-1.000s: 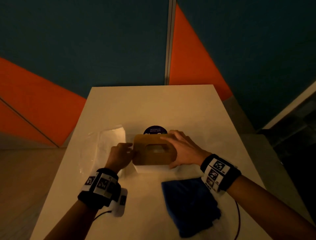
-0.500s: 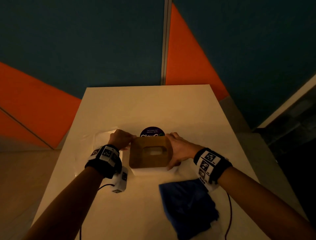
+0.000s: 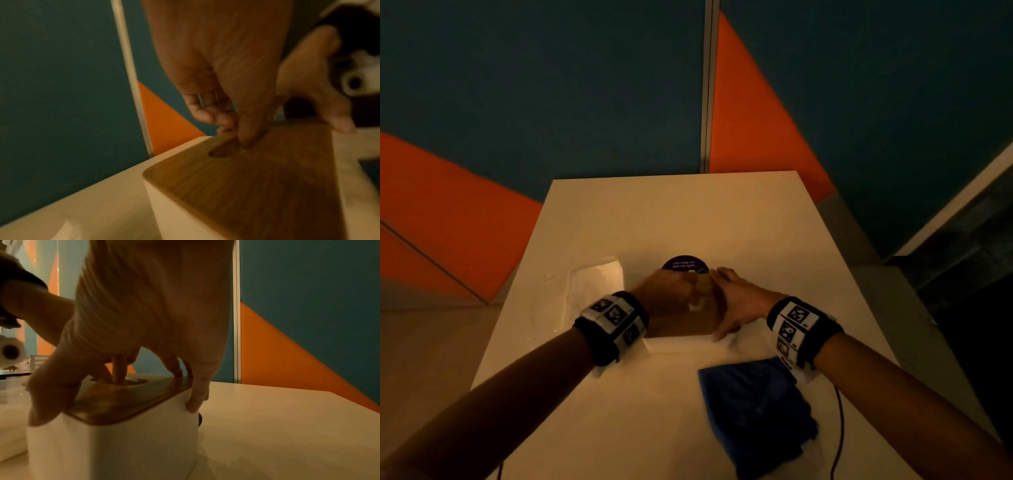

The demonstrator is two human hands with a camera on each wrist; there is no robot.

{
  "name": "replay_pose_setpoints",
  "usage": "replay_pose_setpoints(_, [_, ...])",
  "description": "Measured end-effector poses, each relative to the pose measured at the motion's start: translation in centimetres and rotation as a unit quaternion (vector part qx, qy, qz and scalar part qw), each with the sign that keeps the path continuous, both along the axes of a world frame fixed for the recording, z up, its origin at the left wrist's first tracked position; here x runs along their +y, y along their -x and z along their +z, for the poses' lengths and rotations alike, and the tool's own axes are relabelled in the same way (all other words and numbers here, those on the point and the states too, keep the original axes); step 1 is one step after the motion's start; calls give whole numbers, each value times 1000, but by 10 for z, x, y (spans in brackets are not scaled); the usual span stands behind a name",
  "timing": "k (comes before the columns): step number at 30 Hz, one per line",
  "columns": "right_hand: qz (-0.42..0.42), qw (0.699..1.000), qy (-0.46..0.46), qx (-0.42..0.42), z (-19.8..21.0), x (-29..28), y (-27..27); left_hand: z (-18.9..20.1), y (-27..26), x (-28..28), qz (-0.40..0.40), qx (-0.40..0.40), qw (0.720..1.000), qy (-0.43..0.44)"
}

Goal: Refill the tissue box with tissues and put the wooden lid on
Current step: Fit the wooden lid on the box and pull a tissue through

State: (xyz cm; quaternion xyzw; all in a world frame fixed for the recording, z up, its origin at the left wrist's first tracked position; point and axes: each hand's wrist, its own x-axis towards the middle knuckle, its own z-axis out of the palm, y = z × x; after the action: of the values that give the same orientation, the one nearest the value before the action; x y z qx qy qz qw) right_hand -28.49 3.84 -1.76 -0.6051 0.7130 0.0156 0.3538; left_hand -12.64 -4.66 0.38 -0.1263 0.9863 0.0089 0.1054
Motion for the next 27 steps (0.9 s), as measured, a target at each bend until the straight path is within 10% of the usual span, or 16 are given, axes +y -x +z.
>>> replay_pose_setpoints(3, [4,1000,-10,5,1,0,-1,-1,16,0,-80,-136,987,36])
replay_pose_setpoints(9, [-3,1000,-12,-14,0,-2,-1,-7,24,-14,-160,-133,973,96])
replay_pose_setpoints(20, [8,1000,-4,-15,-4,-3,2,-4,25,-14,-81,-88,992,-47])
replay_pose_setpoints(27, [4,1000,-10,-15,-9,-4,3,-3,27,-12,108,-107,961,-232])
